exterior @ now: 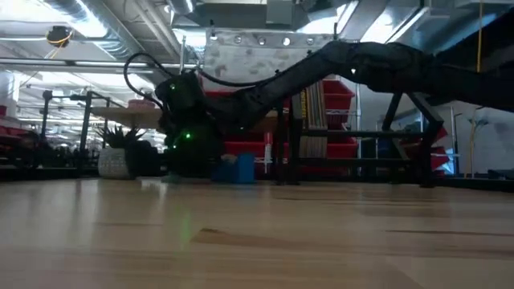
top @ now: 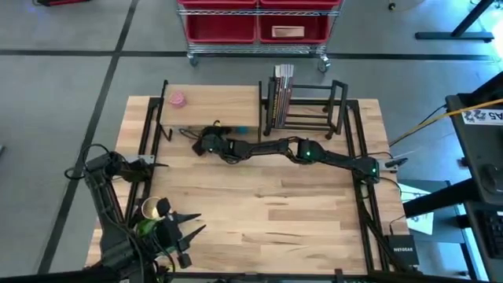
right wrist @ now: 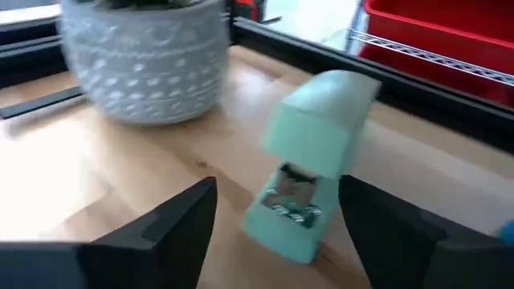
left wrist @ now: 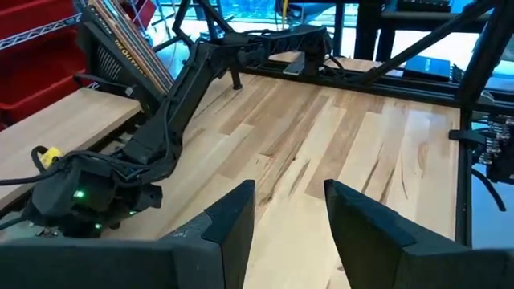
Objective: Stock shelves
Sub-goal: Remove the blue tape dispenser and green stapler from under the shelf
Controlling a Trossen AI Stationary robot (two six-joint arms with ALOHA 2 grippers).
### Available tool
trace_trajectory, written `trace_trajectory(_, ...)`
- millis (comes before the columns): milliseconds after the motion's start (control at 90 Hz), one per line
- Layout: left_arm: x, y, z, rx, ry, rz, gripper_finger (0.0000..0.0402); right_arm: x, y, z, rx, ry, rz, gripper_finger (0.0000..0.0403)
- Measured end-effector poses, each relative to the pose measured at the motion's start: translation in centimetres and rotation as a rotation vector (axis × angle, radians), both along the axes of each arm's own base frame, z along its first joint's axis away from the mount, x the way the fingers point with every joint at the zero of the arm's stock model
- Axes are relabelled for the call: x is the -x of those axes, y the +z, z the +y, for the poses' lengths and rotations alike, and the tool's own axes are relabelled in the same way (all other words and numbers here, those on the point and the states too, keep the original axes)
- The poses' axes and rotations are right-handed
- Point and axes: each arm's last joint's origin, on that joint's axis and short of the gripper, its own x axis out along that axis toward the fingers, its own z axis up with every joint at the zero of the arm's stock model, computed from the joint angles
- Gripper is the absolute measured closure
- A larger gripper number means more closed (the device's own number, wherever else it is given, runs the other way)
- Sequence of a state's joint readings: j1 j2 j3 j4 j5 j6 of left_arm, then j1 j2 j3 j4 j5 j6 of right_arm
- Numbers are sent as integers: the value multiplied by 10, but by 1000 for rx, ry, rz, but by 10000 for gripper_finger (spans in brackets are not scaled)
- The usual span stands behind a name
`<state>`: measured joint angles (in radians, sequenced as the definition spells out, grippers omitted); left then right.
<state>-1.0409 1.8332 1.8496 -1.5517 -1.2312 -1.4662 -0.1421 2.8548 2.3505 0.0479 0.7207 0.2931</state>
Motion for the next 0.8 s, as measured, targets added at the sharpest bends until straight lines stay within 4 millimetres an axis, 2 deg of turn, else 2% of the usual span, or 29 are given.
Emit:
trace_trajectory(422, 0, 0, 0, 0, 0, 0, 263, 1, 0, -3, -54, -38, -72, 264)
trace_trajectory(700, 0, 0, 0, 1, 0, 0, 263, 1, -1, -3, -61, -39, -70, 381)
trace_trajectory(800, 0, 0, 0, 1, 0, -1, 263, 1, -1, -2, -60, -38, -68, 385)
